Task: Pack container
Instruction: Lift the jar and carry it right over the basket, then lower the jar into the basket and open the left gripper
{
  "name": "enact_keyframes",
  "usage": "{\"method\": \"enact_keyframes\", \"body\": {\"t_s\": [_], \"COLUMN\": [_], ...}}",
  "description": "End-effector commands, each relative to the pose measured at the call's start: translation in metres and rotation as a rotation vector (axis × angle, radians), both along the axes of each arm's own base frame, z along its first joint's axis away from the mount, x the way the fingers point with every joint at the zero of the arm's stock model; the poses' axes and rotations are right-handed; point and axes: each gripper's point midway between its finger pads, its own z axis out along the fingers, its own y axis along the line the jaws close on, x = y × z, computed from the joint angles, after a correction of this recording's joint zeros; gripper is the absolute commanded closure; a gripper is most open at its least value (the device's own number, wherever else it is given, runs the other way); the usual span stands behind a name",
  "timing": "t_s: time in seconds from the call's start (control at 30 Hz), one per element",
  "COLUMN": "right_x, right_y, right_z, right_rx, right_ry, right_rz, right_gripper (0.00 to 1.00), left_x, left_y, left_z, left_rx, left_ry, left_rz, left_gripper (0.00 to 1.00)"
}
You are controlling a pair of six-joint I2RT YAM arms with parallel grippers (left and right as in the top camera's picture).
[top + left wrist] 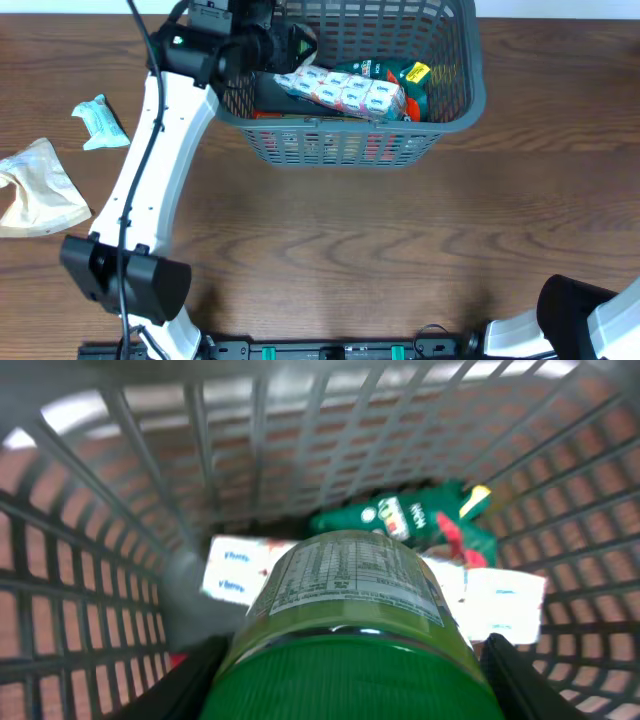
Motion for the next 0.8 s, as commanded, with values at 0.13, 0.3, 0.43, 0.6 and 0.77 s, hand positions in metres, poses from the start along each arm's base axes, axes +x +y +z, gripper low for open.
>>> {"method": "enact_keyframes", "body": {"t_s": [0.13, 0.3, 0.43, 0.6, 0.77], "right_x": [-0.002, -0.002, -0.002, -0.002, -0.002], "right_y": [-0.003, -0.003, -0.003, -0.003, -0.003], "right_z": [0.0, 0.0, -0.001, -0.001, 0.0], "right_rx": [0.002, 0.003, 0.003, 0.003, 0.003], "right_ry": [-0.005, -0.005, -0.004, -0.004, -0.005], "right_rz": [-0.021, -0.021, -0.021, -0.021, -0.021], "right_gripper": [0.01, 0.01, 0.01, 0.01, 0.01], "left_x": [0.01, 0.013, 0.014, 0.011, 0.011], "left_y": [0.008, 0.009, 0.011, 0.011, 0.012], "left_z": [-0.036, -0.055, -0.056, -0.058, -0.058], "left_rx": [0.087, 0.108, 0.117, 0.119, 0.12], "left_ry": [0.07, 0.111, 0.111, 0.122, 0.126], "left_rz": [0.027, 0.033, 0.041, 0.038, 0.039], "left_gripper": [0.94, 0.94, 0.94, 0.77, 0.89]}}
